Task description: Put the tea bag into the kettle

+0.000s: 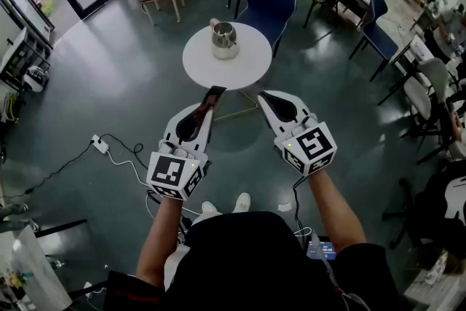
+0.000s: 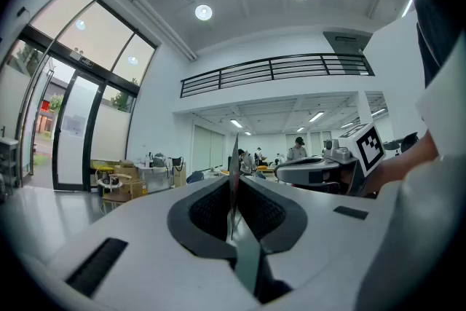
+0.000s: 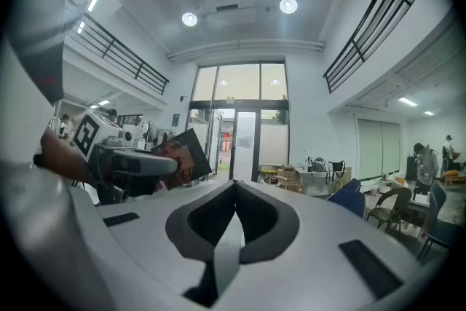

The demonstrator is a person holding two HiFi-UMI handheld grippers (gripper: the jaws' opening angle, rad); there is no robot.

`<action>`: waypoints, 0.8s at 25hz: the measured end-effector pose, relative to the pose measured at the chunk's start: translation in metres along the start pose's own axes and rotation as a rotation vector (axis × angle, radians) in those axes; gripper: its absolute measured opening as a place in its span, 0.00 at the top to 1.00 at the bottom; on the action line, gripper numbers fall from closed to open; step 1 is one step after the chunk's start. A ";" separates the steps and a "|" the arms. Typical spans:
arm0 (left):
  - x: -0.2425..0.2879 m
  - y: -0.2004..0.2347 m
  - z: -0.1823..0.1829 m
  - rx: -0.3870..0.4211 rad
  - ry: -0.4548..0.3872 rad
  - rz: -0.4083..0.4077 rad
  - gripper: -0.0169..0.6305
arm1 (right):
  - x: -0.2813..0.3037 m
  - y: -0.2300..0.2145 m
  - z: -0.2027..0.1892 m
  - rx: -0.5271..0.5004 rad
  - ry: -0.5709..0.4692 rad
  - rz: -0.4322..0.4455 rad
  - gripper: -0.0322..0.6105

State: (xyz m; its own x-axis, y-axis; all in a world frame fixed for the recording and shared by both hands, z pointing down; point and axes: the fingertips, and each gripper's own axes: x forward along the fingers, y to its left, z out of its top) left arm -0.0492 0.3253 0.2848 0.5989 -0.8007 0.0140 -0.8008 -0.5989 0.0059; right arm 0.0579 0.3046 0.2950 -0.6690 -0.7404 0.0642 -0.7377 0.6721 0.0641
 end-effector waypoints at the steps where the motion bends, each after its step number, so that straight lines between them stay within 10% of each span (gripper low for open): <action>1: 0.002 0.000 -0.001 -0.001 0.000 0.001 0.92 | 0.001 -0.002 -0.001 0.001 -0.001 0.000 0.92; 20: 0.011 0.009 -0.006 -0.002 0.009 0.029 0.92 | 0.015 -0.015 -0.008 0.000 -0.008 0.012 0.92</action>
State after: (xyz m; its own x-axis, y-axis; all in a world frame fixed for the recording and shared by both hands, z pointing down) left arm -0.0495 0.3109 0.2914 0.5752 -0.8177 0.0231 -0.8180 -0.5752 0.0072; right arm 0.0592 0.2837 0.3025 -0.6787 -0.7322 0.0569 -0.7294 0.6811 0.0636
